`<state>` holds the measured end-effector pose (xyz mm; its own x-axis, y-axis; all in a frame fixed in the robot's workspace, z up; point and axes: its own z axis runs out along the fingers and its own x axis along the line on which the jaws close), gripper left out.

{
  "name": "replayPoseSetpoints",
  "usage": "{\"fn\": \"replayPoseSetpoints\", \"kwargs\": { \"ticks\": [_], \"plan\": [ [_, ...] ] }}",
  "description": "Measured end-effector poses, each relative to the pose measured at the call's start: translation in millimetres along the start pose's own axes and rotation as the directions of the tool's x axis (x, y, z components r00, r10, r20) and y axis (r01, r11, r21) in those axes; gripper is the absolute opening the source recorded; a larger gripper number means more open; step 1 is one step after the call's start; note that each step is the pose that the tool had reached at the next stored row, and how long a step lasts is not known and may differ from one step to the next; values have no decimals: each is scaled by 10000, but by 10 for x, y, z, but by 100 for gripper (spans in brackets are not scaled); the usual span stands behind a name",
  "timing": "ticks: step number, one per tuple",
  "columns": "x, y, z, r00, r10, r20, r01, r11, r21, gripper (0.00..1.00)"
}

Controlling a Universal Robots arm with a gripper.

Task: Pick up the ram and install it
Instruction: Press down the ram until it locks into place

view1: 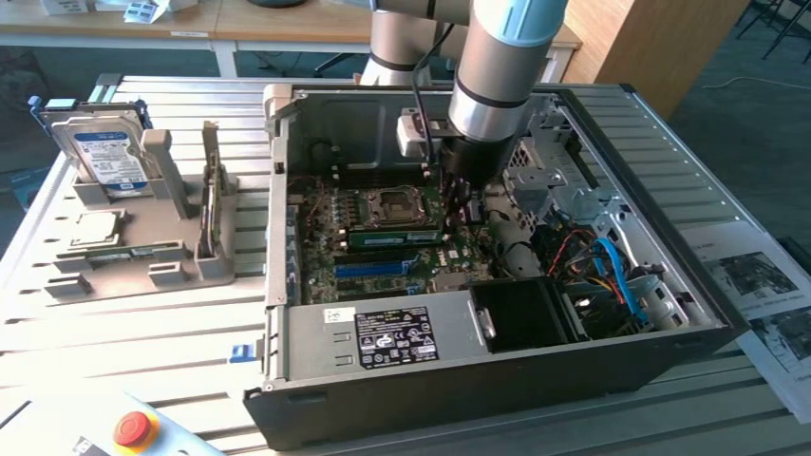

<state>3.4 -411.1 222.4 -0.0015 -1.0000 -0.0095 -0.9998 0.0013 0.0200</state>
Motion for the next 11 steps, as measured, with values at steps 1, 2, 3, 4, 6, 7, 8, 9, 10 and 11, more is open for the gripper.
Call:
{"fn": "replayPoseSetpoints", "kwargs": {
  "ticks": [1, 2, 3, 4, 6, 7, 8, 9, 10, 11],
  "plan": [
    [0, 0, -3, 10000, 0, -1, 0, 10000, 0, 11],
    [0, 1, -7, 10000, 1, 0, -1, 10000, -3, 11],
    [1, 1, -12, 10000, 1, -3, -1, 10000, -2, 11],
    [1, 1, -17, 10000, 0, -3, 0, 10000, -1, 11],
    [1, 1, -30, 10000, 1, -4, -1, 10000, -1, 11],
    [0, 1, -38, 10000, 0, -4, 0, 10000, -1, 11],
    [0, 1, -45, 10000, 0, -4, 0, 10000, -2, 11],
    [0, 1, -54, 10000, 0, -4, 0, 10000, -3, 11],
    [0, 1, -61, 10000, 0, -4, 0, 10000, -3, 11],
    [0, 1, -69, 10000, 1, -4, -1, 10000, -4, 11]
  ]
}}
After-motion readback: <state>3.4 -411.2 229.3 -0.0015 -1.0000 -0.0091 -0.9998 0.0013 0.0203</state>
